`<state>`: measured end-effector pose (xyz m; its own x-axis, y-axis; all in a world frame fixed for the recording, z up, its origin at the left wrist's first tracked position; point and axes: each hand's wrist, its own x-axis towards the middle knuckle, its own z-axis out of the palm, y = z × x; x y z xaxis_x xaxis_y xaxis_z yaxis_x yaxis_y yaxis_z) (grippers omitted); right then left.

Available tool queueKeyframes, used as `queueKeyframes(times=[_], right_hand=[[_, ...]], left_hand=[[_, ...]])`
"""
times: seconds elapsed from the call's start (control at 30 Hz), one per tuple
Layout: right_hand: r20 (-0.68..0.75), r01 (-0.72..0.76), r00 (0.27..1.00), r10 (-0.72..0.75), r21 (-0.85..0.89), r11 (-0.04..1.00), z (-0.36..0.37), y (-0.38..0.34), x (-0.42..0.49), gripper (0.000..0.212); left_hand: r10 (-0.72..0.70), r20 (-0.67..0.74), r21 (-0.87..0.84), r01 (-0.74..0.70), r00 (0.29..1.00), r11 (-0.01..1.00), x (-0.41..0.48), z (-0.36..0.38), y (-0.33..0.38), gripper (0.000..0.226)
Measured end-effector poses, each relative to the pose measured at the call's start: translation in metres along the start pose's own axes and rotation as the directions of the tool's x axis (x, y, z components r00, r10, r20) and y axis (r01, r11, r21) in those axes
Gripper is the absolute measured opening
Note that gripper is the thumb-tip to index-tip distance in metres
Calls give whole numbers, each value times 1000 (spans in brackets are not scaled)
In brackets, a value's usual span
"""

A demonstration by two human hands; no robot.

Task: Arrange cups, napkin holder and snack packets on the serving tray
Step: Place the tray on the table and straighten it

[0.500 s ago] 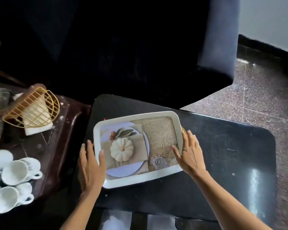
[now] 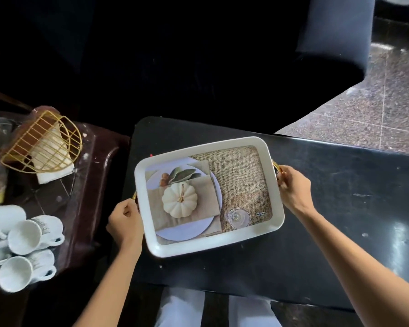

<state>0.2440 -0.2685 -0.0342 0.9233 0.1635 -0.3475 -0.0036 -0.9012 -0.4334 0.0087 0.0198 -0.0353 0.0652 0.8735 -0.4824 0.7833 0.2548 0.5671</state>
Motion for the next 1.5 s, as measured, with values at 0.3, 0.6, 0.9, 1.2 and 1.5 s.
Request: queueKeyframes(times=[0.3,0.6,0.9,1.2,1.5], right_hand=[[-36,-75,996,83,184,980,-33,39,-23,23],[-123,-192,966,227,242,951,-78,130,-58,23],[-106,-249,951,292,297,922,-93,183,-71,21],[-79,-249,957,280,274,929,-89,200,-62,19],[-66,-259,956,284,259,931,-84,201,-55,19]], left_hand=[[111,1,-11,-111,994,994,-14,14,9,23],[138,140,-89,-127,980,988,-80,71,40,19],[99,236,-76,-83,967,994,-113,108,41,19],[74,239,-31,-69,968,997,-121,118,42,20],[63,255,18,-70,965,997,-120,119,38,24]])
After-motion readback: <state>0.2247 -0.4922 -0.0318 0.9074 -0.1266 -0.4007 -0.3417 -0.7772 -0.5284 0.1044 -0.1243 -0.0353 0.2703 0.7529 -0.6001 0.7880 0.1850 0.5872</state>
